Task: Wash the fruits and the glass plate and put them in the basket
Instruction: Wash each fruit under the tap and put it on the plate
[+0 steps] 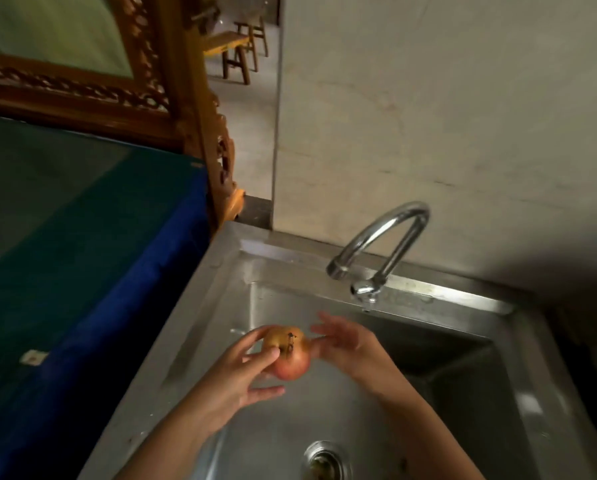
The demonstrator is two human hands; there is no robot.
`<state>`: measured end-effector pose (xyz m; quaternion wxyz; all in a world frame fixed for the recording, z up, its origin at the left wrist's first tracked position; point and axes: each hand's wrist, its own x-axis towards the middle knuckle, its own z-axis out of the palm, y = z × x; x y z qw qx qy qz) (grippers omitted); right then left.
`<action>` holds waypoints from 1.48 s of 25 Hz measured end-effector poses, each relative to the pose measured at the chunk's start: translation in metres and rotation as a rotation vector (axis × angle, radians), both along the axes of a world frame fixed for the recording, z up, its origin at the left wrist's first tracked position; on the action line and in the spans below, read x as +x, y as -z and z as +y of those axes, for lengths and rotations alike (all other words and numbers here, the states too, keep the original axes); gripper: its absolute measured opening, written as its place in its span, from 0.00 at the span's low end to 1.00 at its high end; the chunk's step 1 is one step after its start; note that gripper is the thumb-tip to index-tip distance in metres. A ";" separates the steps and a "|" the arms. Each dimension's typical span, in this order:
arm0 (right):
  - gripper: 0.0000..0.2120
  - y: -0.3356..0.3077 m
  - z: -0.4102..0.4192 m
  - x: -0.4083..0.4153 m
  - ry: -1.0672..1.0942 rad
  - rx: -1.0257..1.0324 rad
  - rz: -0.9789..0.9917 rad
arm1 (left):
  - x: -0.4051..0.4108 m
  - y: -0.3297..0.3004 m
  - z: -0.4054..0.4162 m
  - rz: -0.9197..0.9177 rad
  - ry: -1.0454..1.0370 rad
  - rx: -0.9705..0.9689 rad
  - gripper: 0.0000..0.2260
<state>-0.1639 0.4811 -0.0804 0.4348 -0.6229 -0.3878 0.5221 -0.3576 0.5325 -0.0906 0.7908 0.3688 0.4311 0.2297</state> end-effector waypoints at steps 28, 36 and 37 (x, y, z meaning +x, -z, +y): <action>0.18 0.011 0.023 0.004 -0.038 -0.084 0.210 | 0.068 -0.002 -0.001 -0.028 -0.352 0.057 0.07; 0.18 0.019 0.000 -0.027 0.029 0.272 -0.381 | 0.079 -0.003 0.001 -0.100 -0.368 -0.200 0.15; 0.12 0.020 0.002 -0.030 0.124 0.274 -0.304 | 0.082 -0.001 -0.001 -0.069 -0.382 -0.167 0.15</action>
